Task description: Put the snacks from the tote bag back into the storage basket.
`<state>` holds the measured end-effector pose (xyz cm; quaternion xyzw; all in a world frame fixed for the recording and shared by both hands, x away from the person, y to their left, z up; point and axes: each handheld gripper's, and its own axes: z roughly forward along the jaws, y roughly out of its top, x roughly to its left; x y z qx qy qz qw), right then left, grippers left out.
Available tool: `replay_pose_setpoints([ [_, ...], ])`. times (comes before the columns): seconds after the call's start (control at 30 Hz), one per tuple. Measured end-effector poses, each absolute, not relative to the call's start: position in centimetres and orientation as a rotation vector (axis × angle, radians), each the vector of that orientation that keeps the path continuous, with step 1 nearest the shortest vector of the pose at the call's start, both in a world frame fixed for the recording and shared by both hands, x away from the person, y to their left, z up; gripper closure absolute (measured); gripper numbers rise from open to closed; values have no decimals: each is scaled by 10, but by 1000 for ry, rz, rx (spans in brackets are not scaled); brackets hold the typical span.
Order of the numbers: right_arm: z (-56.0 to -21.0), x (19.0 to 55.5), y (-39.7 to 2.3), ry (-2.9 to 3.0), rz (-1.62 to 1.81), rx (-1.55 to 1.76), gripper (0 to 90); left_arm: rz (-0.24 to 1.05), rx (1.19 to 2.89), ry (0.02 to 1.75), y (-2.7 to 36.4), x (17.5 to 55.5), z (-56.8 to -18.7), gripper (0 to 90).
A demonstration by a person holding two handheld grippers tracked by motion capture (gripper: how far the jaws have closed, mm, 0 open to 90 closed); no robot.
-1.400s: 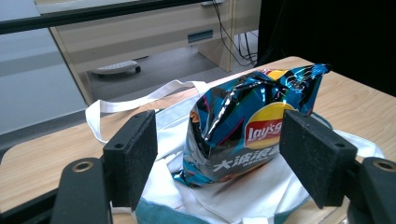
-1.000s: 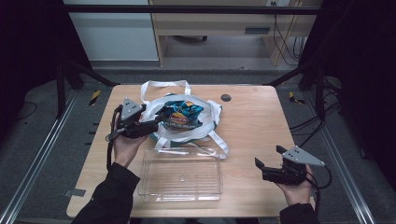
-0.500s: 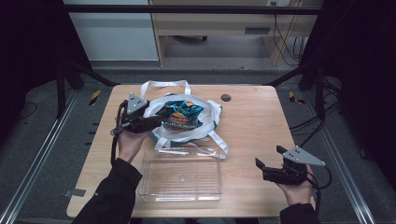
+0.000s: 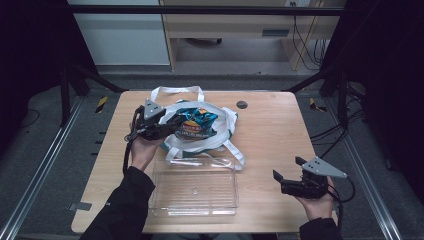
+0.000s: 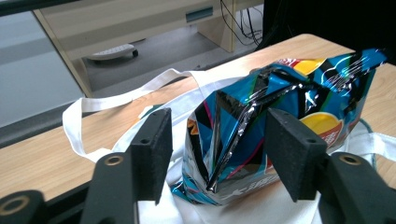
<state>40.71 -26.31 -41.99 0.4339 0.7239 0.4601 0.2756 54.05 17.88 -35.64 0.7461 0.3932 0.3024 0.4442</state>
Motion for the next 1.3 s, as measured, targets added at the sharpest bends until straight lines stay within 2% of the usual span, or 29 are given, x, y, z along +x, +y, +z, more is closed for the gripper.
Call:
replay_pose_setpoints([
  [0.13, -421, 408, -263, 1950, 1234, 1168, 98, 739, 1866, 984, 178, 545, -360, 461],
  [0.4, -422, 409, -264, 1953, 1230, 1166, 99, 706, 1870, 986, 175, 551, -365, 590],
  [0.43, -422, 409, -263, 1955, 1231, 1168, 100, 697, 1871, 985, 175, 551, -366, 639],
  [0.47, -422, 409, -263, 1955, 1231, 1168, 100, 693, 1869, 990, 175, 552, -366, 639],
  [0.5, -422, 409, -263, 1957, 1231, 1166, 101, 687, 1870, 994, 176, 553, -367, 693],
  [0.6, -422, 409, -263, 1958, 1225, 1165, 101, 675, 1874, 992, 176, 553, -368, 778],
  [0.63, -422, 409, -263, 1958, 1225, 1165, 101, 668, 1870, 989, 175, 554, -368, 778],
  [0.77, -422, 409, -263, 1958, 1225, 1160, 101, 667, 1878, 987, 175, 554, -368, 869],
  [1.3, -423, 408, -263, 1961, 1223, 1164, 103, 624, 1791, 997, 176, 544, -363, 900],
])
